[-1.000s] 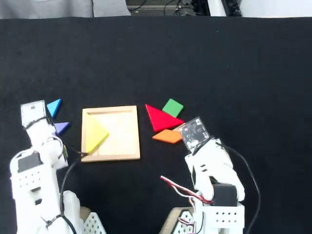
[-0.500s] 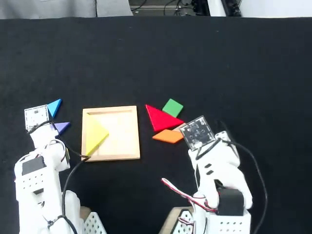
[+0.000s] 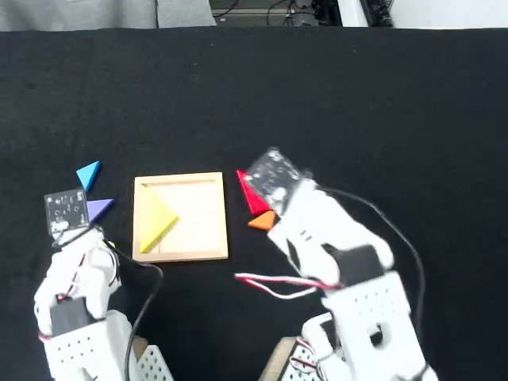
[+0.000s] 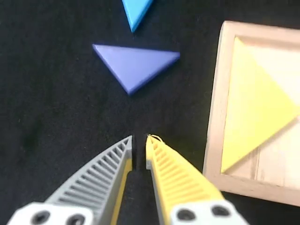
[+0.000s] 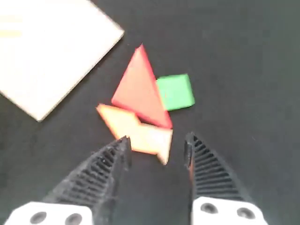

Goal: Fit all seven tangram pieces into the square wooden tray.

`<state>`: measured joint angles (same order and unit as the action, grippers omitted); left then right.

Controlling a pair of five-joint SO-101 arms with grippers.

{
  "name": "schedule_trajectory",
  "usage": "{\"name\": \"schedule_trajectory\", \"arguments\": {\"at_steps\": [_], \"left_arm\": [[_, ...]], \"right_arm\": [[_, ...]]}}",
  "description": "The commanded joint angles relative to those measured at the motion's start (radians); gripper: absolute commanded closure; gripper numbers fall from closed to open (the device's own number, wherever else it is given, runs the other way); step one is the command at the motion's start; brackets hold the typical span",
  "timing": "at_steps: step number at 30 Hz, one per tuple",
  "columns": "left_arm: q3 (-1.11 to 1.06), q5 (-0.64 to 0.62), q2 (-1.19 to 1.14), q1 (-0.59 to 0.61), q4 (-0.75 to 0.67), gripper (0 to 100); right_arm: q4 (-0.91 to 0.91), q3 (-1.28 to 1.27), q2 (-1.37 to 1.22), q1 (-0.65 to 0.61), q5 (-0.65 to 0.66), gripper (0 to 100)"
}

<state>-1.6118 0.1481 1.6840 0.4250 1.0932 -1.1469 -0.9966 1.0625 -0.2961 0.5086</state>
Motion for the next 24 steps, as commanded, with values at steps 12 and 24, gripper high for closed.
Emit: {"name": "schedule_trajectory", "arguments": {"at_steps": [12, 24], "left_arm": [[0.005, 0.008, 0.081, -0.012, 0.018, 93], [0.005, 0.008, 0.081, -0.012, 0.017, 93]], "right_arm": [[0.143, 0.176, -0.739, -0.054, 0.029, 68.1], [0.169, 0.286, -0.961, -0.183, 0.038, 69.8]]}}
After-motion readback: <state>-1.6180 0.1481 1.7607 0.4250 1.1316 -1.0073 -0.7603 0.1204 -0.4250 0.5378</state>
